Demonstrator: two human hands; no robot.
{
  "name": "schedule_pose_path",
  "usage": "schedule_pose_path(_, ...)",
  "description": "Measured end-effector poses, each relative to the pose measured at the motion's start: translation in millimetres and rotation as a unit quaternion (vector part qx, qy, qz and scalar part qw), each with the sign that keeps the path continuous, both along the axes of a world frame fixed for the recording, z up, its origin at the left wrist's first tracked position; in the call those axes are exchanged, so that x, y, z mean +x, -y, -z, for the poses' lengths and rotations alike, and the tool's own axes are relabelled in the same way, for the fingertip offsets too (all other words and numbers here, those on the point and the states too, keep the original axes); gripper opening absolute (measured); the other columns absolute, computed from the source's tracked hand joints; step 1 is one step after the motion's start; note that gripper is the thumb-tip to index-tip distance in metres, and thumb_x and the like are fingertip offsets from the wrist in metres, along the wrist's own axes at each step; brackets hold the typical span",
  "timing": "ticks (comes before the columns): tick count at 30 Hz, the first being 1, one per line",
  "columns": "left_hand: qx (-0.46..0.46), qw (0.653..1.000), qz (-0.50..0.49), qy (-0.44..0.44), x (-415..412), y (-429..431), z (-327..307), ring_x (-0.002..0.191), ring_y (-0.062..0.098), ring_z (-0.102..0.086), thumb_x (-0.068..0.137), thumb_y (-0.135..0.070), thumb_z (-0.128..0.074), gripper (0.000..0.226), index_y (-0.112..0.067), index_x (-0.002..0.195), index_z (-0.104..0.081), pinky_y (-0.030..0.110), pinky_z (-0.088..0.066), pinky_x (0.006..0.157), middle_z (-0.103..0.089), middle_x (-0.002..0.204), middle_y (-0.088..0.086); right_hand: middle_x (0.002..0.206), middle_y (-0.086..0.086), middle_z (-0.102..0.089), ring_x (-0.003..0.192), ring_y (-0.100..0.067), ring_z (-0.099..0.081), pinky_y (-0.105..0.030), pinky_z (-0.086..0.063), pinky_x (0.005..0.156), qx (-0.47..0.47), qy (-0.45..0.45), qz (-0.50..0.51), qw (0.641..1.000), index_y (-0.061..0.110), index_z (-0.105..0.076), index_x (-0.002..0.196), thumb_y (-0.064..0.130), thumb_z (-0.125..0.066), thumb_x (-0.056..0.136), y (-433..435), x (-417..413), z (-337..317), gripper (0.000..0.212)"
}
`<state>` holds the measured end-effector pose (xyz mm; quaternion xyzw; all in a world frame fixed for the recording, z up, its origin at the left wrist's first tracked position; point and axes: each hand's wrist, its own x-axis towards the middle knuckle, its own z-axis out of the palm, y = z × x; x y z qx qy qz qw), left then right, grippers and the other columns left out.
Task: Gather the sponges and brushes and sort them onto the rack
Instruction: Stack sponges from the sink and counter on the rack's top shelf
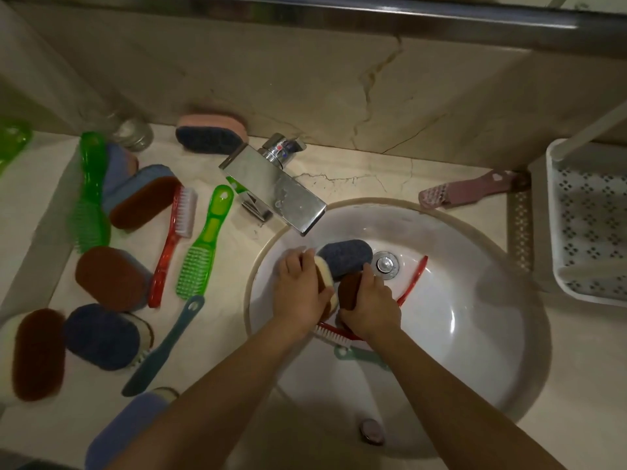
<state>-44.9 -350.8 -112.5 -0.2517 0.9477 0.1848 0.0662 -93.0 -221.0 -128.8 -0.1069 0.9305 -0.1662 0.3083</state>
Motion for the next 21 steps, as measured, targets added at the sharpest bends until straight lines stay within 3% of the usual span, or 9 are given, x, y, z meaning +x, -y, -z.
schedule_pose_path(8,0.136,0.988,-0.069,-0.037,5,-12,-16,0.121,0.021,-0.044,0.074,-0.026,-0.077,0.078,-0.021,0.137,-0.031,0.029,-0.048,0.095,-0.02,0.143,-0.001,0.123,-0.003,-0.055,0.103,-0.021,-0.059,-0.039,-0.057,0.084,-0.091,0.013,0.083,0.992,0.02,-0.035,0.13,0.045,-0.079,0.068,-9,3,-15,0.079)
schedule_pose_path(14,0.203,0.969,-0.121,-0.074,6,-24,-44,0.116,0.018,-0.049,0.068,-0.028,-0.077,0.076,-0.025,0.132,-0.036,0.033,-0.047,0.092,-0.043,0.132,-0.002,0.12,0.01,-0.05,0.105,-0.014,-0.054,-0.032,-0.051,0.087,-0.195,0.003,0.124,0.973,0.027,-0.04,0.13,0.044,-0.065,0.082,-32,2,-44,0.058)
schedule_pose_path(17,0.266,0.939,-0.192,-0.107,7,-40,-63,0.104,0.014,-0.053,0.073,-0.036,-0.069,0.061,-0.028,0.125,-0.038,0.028,-0.044,0.084,-0.053,0.117,-0.005,0.124,0.006,-0.053,0.11,-0.013,-0.054,-0.038,-0.049,0.096,-0.295,0.033,0.185,0.937,0.027,-0.05,0.122,0.035,-0.056,0.088,-46,-1,-66,0.035)
schedule_pose_path(21,0.352,0.881,-0.265,-0.174,10,-71,-86,0.102,0.012,-0.055,0.081,-0.037,-0.061,0.038,-0.029,0.116,-0.046,0.015,-0.038,0.072,-0.057,0.113,-0.005,0.109,0.001,-0.059,0.101,-0.017,-0.058,-0.043,-0.052,0.092,-0.376,0.067,0.256,0.888,0.023,-0.059,0.107,0.026,-0.05,0.092,-69,-1,-104,0.017)
